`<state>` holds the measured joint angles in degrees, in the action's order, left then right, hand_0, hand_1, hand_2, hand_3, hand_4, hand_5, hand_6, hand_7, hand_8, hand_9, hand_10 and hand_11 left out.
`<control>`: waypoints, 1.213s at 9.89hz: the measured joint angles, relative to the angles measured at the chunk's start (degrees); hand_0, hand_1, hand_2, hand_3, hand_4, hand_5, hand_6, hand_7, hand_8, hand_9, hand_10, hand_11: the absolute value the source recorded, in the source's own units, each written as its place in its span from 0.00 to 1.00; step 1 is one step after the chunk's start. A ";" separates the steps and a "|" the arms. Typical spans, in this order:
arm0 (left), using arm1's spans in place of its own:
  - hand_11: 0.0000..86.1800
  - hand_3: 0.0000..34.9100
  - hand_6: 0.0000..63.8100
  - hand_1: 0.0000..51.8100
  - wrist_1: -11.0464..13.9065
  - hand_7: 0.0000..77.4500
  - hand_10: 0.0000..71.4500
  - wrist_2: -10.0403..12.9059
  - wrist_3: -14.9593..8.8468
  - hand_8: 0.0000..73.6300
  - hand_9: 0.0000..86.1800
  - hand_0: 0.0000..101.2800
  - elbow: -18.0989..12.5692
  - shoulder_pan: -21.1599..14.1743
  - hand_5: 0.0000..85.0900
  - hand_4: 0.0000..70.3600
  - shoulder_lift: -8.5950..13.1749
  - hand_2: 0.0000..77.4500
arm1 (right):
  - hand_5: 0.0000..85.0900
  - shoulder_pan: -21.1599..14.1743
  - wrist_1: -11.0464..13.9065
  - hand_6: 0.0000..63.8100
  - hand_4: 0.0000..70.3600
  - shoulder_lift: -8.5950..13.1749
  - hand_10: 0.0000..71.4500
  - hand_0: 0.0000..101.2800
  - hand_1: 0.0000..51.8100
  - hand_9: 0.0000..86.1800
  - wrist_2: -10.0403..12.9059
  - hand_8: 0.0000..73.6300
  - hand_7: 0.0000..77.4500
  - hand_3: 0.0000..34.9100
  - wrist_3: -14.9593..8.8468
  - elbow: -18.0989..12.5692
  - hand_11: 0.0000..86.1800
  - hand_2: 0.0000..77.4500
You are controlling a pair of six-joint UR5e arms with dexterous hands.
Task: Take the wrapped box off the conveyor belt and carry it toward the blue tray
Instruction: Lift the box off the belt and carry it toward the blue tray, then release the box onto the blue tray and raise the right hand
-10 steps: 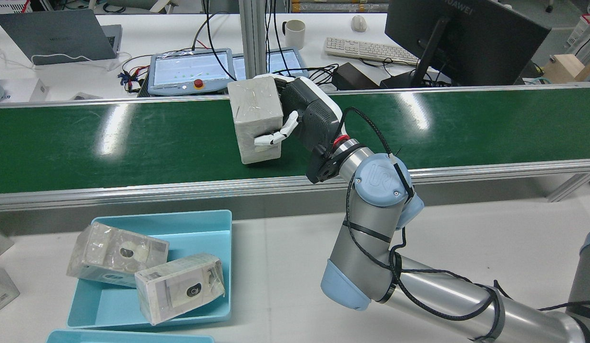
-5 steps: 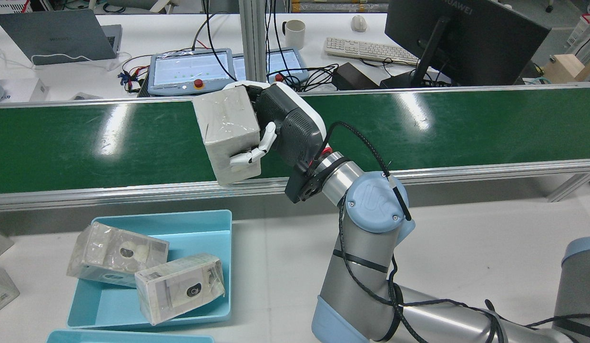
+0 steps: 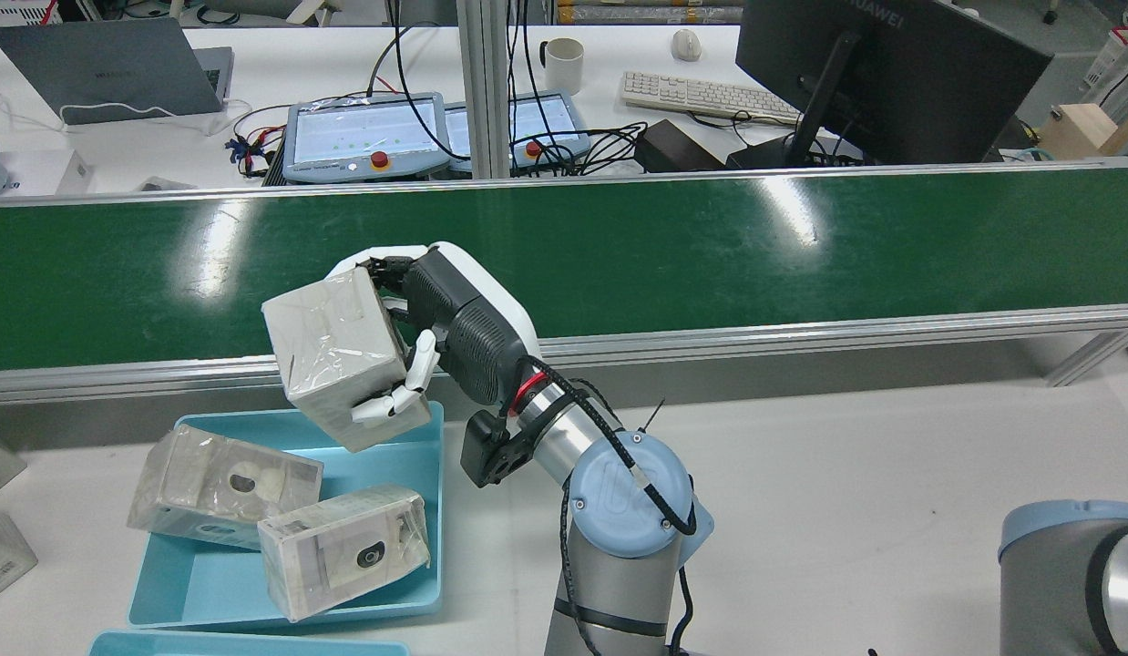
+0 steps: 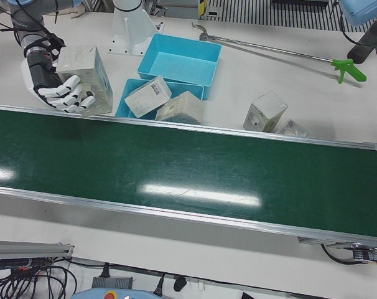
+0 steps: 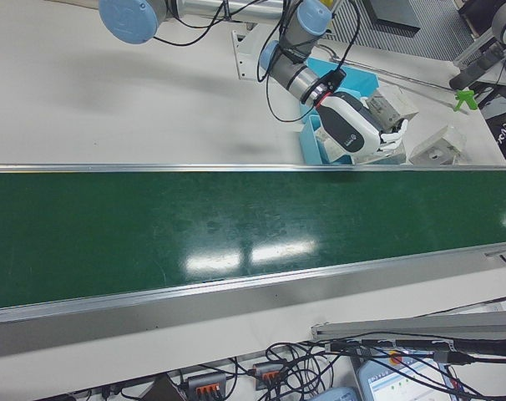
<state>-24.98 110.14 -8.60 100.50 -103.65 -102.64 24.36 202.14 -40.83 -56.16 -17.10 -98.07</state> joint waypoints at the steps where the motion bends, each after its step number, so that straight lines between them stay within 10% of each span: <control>1: 0.00 0.00 0.00 0.00 0.00 0.01 0.01 0.00 0.00 0.01 0.00 0.00 0.00 0.00 0.01 0.00 0.00 0.01 | 0.36 -1.11 -1.23 0.61 0.80 0.48 0.59 0.55 0.02 0.78 0.05 0.39 0.61 0.08 -0.51 1.67 0.45 0.44; 7: 0.00 0.00 0.00 0.00 0.00 0.01 0.01 0.00 0.00 0.01 0.00 0.00 0.00 0.00 0.01 0.00 0.00 0.01 | 0.45 -3.48 -5.28 0.48 0.51 1.20 0.52 0.55 0.05 0.74 -2.26 0.32 0.61 0.07 -0.75 4.24 0.42 0.39; 8: 0.00 0.00 0.00 0.00 0.00 0.01 0.01 0.00 0.00 0.01 0.00 0.00 0.00 0.00 0.01 0.00 0.00 0.01 | 0.25 -3.50 -5.32 0.26 0.25 1.28 0.26 0.68 0.54 0.62 -2.52 0.09 0.46 0.03 -0.70 3.95 0.27 0.15; 10: 0.00 0.00 0.00 0.00 0.00 0.01 0.00 0.00 0.00 0.01 0.00 0.00 0.00 0.00 0.01 0.00 0.00 0.01 | 0.16 -3.52 -5.35 0.12 0.21 1.33 0.11 0.67 0.55 0.49 -2.75 0.00 0.34 0.11 -0.66 3.67 0.17 0.12; 11: 0.01 0.00 0.00 0.00 0.00 0.01 0.00 0.00 0.00 0.01 0.00 0.00 0.00 0.00 0.01 0.00 0.00 0.01 | 0.21 -3.51 -5.33 0.12 0.24 1.33 0.00 0.54 0.33 0.13 -2.78 0.00 0.30 0.29 -0.63 3.36 0.02 0.10; 12: 0.01 0.00 0.00 0.00 0.00 0.01 0.00 0.00 0.00 0.01 0.00 0.00 0.00 0.00 0.01 0.00 0.00 0.01 | 0.21 -3.33 -5.25 0.12 0.24 1.21 0.00 0.54 0.33 0.13 -2.78 0.00 0.30 0.29 -0.53 2.31 0.02 0.10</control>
<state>-24.98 110.14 -8.60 100.51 -103.64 -102.64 21.03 196.89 -39.62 -58.94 -17.63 -95.75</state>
